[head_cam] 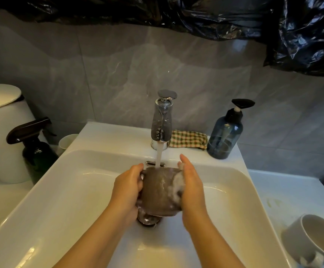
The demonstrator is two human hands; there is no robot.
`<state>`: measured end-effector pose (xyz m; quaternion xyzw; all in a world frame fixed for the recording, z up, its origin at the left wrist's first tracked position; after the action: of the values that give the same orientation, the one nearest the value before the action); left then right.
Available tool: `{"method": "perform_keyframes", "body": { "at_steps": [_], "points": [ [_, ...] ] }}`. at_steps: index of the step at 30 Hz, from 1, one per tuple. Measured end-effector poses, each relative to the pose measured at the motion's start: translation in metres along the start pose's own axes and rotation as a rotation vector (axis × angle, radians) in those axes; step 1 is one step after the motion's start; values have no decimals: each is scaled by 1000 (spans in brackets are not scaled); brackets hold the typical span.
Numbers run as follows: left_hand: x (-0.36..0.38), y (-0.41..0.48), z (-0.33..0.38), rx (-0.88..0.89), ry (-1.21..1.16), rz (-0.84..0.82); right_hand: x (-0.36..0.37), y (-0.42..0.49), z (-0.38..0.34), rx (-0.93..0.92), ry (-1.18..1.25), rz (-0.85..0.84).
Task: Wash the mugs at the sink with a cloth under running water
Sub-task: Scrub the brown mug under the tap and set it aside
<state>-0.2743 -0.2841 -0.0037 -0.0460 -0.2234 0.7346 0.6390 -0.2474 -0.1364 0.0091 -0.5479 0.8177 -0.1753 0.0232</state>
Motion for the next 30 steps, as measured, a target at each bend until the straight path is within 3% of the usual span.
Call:
{"method": "perform_keyframes", "body": {
  "at_steps": [3,6,12,16,19,23,27,30],
  "points": [
    [11,-3,-17,-166,-130,-85,-6,-3,27,329,387,-101],
    [16,-5,-22,-146,-139,-60,3,-11,33,406,567,-160],
    [-5,-1,-20,-46,-200,184,27,-24,51,509,733,-172],
    [-25,-1,-2,200,-39,355,37,-26,56,556,905,-140],
    [-30,-7,22,409,137,408,26,-20,44,467,984,-90],
    [-13,-1,18,405,146,253,8,-12,31,327,958,-55],
    [1,2,1,219,-38,118,14,-12,50,394,959,-86],
    [9,1,-1,207,-95,21,26,-18,51,482,923,-183]
  ]
}}
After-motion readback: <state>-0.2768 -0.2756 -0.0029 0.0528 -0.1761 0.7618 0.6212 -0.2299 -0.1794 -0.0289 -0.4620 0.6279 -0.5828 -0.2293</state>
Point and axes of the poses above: each hand's wrist, its own y-axis towards the middle knuckle, its own x-axis out of the palm, z = x × y, the point moved 9 cm from there along y, towards the middle knuckle, and after that the axes turned 3 degrees about x, right-handed, at the moved point
